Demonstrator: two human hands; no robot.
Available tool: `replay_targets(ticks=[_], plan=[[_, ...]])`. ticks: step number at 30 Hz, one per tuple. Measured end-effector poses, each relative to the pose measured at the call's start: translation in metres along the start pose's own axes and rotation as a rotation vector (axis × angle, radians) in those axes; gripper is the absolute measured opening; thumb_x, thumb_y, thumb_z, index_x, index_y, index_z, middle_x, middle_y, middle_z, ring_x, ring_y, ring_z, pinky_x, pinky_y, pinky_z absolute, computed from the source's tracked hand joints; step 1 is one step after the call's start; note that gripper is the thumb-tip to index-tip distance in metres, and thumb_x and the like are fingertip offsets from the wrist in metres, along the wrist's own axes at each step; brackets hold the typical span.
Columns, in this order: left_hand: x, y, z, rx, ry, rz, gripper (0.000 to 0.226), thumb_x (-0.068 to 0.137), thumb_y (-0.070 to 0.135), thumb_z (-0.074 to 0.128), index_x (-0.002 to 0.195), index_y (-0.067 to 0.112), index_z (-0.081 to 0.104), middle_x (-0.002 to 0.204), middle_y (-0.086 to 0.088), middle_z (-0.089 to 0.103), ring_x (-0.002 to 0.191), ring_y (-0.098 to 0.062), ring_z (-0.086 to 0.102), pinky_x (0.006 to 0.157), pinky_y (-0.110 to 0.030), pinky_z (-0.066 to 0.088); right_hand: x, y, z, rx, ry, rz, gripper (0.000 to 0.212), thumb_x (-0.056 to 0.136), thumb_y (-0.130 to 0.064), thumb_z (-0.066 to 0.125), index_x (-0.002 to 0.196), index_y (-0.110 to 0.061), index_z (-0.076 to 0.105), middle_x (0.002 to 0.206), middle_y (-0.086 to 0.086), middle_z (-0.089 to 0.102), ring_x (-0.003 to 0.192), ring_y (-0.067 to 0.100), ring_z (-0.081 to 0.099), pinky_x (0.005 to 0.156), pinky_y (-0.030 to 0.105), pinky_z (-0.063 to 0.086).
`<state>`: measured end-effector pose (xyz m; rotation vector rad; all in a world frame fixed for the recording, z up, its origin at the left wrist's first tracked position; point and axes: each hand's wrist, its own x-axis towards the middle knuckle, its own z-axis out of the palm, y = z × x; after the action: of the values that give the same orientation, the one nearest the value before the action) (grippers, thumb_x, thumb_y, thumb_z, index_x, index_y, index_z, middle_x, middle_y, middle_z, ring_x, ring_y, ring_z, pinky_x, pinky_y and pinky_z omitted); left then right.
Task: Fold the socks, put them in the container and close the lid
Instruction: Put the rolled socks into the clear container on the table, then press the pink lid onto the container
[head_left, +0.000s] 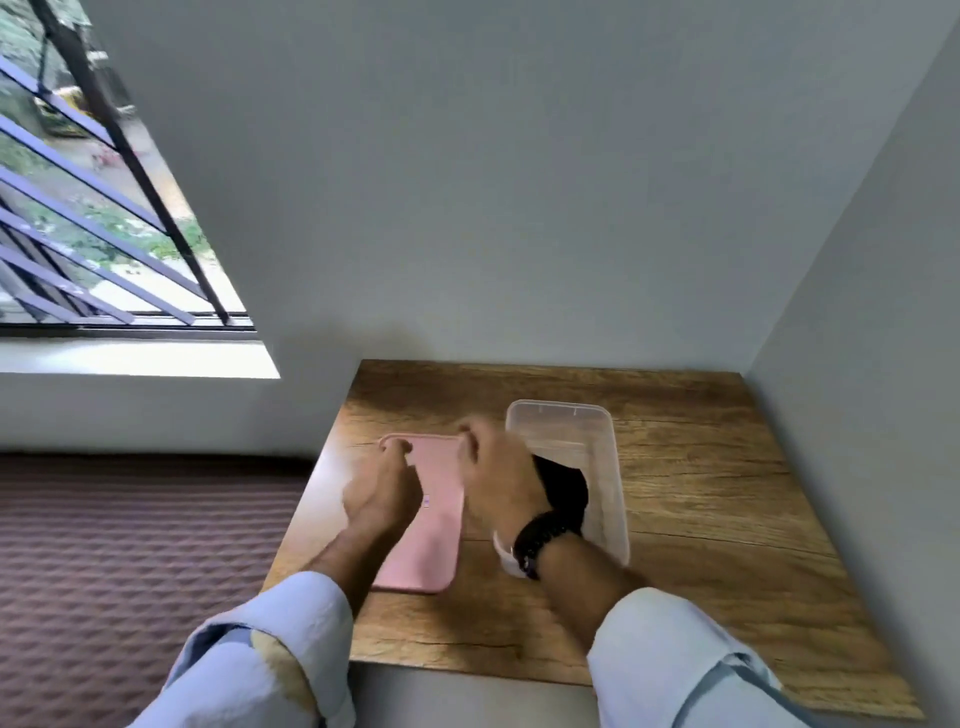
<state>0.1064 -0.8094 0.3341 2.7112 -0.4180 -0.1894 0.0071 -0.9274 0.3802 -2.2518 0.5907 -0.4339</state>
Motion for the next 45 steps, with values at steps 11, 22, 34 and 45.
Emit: replay_targets(ticks=[11, 22, 34, 45], plan=[[-0.015, -0.106, 0.008, -0.23, -0.185, -0.213, 0.038, 0.094, 0.007, 0.048, 0.128, 0.003, 0.065, 0.129, -0.021, 0.07, 0.12, -0.038, 0.065, 0.098, -0.037, 0.05, -0.033, -0.001, 0.098, 0.009, -0.19, 0.744, 0.048, 0.089, -0.027, 0.057, 0.132, -0.005, 0.056, 0.137, 0.016, 0.062, 0.127, 0.036, 0.058, 0.107, 0.042, 0.048], [-0.025, -0.054, -0.025, -0.896, -0.021, -0.256, 0.031, 0.095, 0.027, 0.069, 0.12, 0.009, 0.077, 0.102, -0.004, 0.077, 0.094, -0.025, 0.072, 0.077, -0.035, 0.06, -0.03, -0.008, 0.012, -0.271, 0.201, 0.261, 0.029, 0.102, -0.026, 0.044, 0.103, -0.017, 0.071, 0.103, 0.004, 0.07, 0.091, 0.026, 0.069, 0.07, 0.033, 0.054], [-0.06, 0.06, 0.028, -0.665, -0.262, -0.089, 0.011, 0.096, 0.034, 0.064, 0.097, 0.025, 0.069, 0.101, 0.001, 0.075, 0.09, -0.019, 0.073, 0.083, -0.042, 0.065, -0.052, 0.101, -0.067, -0.252, 0.259, 0.568, 0.036, 0.102, -0.024, 0.041, 0.112, -0.012, 0.072, 0.116, 0.011, 0.069, 0.095, 0.03, 0.068, 0.083, 0.042, 0.061], [-0.042, 0.076, 0.027, -0.48, -0.299, 0.031, 0.032, 0.099, 0.025, 0.052, 0.129, 0.019, 0.063, 0.121, -0.008, 0.073, 0.103, -0.027, 0.073, 0.089, -0.047, 0.064, -0.037, 0.129, -0.064, -0.11, 0.166, 0.501, 0.038, 0.103, -0.031, 0.031, 0.117, -0.02, 0.064, 0.117, 0.008, 0.071, 0.101, 0.03, 0.067, 0.088, 0.044, 0.056]])
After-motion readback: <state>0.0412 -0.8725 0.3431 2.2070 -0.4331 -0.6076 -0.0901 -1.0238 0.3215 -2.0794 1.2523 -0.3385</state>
